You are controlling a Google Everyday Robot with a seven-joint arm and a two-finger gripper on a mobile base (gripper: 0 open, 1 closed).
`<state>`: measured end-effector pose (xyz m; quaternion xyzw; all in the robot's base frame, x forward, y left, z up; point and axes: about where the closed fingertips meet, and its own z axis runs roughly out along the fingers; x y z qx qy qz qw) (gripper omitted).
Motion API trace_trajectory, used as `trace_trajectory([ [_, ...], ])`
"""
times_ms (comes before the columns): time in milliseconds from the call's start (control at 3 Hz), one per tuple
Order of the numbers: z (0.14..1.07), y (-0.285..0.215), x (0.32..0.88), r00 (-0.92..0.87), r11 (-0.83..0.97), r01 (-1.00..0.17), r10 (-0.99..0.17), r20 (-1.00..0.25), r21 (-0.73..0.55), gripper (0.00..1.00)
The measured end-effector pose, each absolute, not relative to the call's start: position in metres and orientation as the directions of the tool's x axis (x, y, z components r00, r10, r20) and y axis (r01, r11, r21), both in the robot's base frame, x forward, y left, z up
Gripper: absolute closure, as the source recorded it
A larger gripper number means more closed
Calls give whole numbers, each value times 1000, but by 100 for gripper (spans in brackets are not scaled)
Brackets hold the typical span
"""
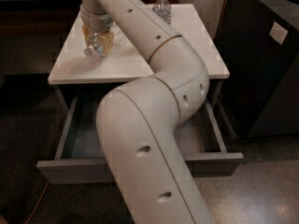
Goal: Place water bottle into top drawer
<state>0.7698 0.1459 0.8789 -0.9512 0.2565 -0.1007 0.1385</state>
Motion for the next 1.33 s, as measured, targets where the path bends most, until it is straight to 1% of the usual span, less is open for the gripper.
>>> trace_trajectory([
  [333,914,161,738,880,-811,-412,-473,51,-416,100],
  [667,933,174,701,909,-797,-367,-417,-2,-480,100],
  [1000,945,176,657,936,-773,-319,-347,-56,-548,100],
  [1333,944,165,612,954,-758,-286,-284,-97,-586,100],
])
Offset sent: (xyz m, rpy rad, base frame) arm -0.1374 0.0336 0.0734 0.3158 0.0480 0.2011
